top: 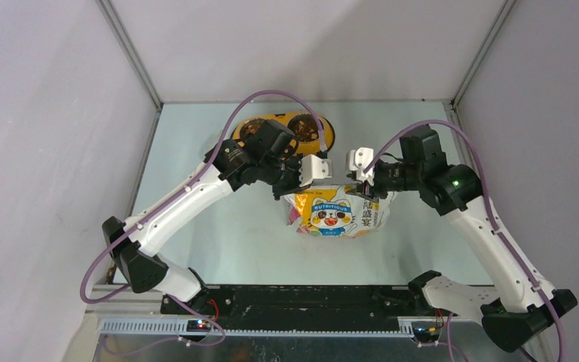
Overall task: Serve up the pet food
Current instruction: Close the pet food bag at the center of the board.
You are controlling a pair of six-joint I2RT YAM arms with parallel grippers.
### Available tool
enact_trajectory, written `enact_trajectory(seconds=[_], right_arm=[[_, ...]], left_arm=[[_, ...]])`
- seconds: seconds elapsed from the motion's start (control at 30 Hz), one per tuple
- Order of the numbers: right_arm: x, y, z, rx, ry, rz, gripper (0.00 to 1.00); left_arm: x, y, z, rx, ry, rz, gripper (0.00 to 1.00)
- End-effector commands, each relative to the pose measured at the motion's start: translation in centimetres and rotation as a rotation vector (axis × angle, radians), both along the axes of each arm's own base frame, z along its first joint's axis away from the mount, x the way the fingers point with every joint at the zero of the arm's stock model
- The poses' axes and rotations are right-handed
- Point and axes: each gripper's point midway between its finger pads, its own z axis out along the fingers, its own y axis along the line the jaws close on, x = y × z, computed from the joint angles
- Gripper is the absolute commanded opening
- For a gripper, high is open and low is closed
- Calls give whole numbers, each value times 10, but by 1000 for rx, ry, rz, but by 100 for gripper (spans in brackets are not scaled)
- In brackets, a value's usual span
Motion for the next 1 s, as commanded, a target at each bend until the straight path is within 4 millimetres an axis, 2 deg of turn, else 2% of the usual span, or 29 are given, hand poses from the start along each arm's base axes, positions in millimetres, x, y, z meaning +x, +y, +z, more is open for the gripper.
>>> enact_trajectory(seconds=[0.0, 0.13, 0.2, 0.27, 0.37, 0.43, 0.47, 0.53, 0.57, 0.6, 0.7, 0.8, 0.83, 0.87, 0.9, 0.93, 0.97], right_arm=[[24, -4, -9, -51, -72, -73, 45], [29, -6, -20, -97, -80, -90, 45], [29, -6, -24, -112, -77, -88, 41], [29, -5, -25, -119, -78, -85, 30], [26, -3, -24, -116, -82, -64, 5], [20, -1, -22, -105, -63, -40, 0], [14, -1, -24, -100, -22, -20, 0], [5, 0, -15, -55, 60, 19, 0], [1, 7, -2, -4, 93, 60, 0], [1, 0, 0, 8, 137, 44, 0], [1, 0, 27, 98, 192, 79, 0], [4, -5, 38, 144, 233, 58, 1], [6, -6, 37, 138, 233, 47, 5], [8, -6, 33, 131, 231, 40, 15], [10, -9, 32, 117, 205, 22, 20], [13, -7, 25, 112, 184, 17, 32], [14, -11, 25, 94, 134, -14, 37]], left_arm=[[-3, 12, 20, -28, -37, 27, 0], [-3, 11, 20, -28, -35, 24, 0], [-2, 11, 19, -27, -34, 24, 0], [-2, 11, 19, -28, -32, 24, 0], [-2, 11, 19, -25, -32, 22, 0], [-2, 11, 19, -25, -33, 25, 0], [-2, 11, 19, -26, -33, 25, 0], [-2, 11, 20, -26, -34, 25, 0], [-2, 12, 20, -25, -34, 26, 0], [-3, 12, 20, -25, -35, 25, 0], [-2, 12, 20, -26, -36, 25, 0], [-3, 12, 21, -28, -39, 24, 0], [-3, 12, 21, -27, -38, 25, 0], [-3, 12, 21, -29, -38, 24, 0], [-3, 13, 21, -28, -39, 24, 0], [-4, 13, 21, -29, -38, 23, 0], [-3, 13, 21, -29, -38, 24, 0]])
